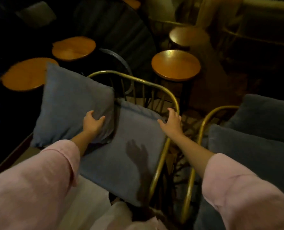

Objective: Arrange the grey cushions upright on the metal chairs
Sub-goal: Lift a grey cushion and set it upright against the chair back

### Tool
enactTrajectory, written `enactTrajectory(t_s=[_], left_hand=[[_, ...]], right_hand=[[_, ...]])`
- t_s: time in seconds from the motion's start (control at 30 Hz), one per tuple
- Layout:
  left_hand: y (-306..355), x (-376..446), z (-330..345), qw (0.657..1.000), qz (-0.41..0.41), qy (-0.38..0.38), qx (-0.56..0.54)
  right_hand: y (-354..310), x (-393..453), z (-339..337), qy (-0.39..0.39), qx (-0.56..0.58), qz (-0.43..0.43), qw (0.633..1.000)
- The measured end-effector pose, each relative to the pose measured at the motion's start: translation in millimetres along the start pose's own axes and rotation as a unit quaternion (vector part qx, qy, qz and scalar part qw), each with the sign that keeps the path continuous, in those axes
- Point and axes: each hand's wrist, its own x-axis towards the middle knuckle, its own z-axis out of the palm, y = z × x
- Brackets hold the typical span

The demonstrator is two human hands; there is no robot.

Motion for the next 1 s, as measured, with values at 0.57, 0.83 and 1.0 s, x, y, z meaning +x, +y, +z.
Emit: enactTrajectory(t_s=[0.57, 0.83, 1.0], left_hand=[[-85.1, 238.3, -88.6, 0.974, -0.099, 0.101, 0.178], [-140.8, 293.9, -97.7, 0.973, -0.050, 0.147, 0.173], [-158.3, 308.2, -105.4, 0.977, -0.025, 0.148, 0.149]], right_hand=[[-131.7, 110.3, 259.8, -0.159, 0.015, 0.233, 0.959], [-125.3, 184.1, 338.4, -0.111, 0.247, 0.294, 0.917], [-135.2, 210.5, 357.6, -0.132, 0.324, 0.288, 0.892]])
